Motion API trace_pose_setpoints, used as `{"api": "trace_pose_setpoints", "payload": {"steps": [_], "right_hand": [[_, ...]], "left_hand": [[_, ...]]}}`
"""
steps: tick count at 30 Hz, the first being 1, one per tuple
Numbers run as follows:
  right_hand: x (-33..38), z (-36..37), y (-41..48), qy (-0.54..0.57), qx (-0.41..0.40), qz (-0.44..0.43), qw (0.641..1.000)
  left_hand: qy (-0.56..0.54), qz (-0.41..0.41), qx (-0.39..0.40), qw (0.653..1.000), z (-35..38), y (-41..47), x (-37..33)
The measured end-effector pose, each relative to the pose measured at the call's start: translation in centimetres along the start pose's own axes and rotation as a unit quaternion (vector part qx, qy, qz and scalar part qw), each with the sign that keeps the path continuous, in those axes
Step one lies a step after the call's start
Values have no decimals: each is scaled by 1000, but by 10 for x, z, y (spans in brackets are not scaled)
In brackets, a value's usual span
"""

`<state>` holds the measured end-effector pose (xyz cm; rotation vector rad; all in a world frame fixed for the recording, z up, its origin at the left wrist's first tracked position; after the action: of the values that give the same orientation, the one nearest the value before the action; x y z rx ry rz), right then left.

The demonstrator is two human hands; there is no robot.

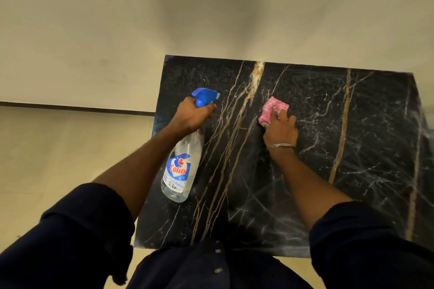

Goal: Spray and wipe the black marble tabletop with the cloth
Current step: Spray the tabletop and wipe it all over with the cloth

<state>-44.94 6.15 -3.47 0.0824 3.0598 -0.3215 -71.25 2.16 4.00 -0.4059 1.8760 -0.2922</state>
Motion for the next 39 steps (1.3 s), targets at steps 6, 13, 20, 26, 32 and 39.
{"api": "trace_pose_setpoints", "payload": {"steps": [6, 13, 20, 26, 32, 39], "right_hand": [[-44, -4, 9, 278, -9, 61, 959], [-34, 11, -58, 883, 179, 220, 374], [-22, 10, -68, 919, 186, 224, 266], [-20, -5, -61, 926, 202, 188, 259], [-22, -11, -59, 923, 204, 182, 270], [-24, -4, -63, 916, 216, 173, 292]], "left_hand": [[11, 4, 19, 1000, 8, -10, -4], [30, 26, 87, 995, 35, -28, -26], [60, 41, 121, 990, 60, -43, -45], [96, 76, 135, 983, 76, -57, -59], [74, 91, 103, 988, 81, -63, -68], [78, 91, 96, 988, 91, -66, -71]]}}
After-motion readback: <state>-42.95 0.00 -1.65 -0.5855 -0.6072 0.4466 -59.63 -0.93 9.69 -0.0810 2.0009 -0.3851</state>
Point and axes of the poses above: each hand's wrist, its own y-axis towards the middle knuckle, its own z-axis out of the palm, x = y × z, the point moved 7 cm from there along y, towards the middle knuckle, and after that the axes turned 2 degrees about z, right-handed, at the moved point
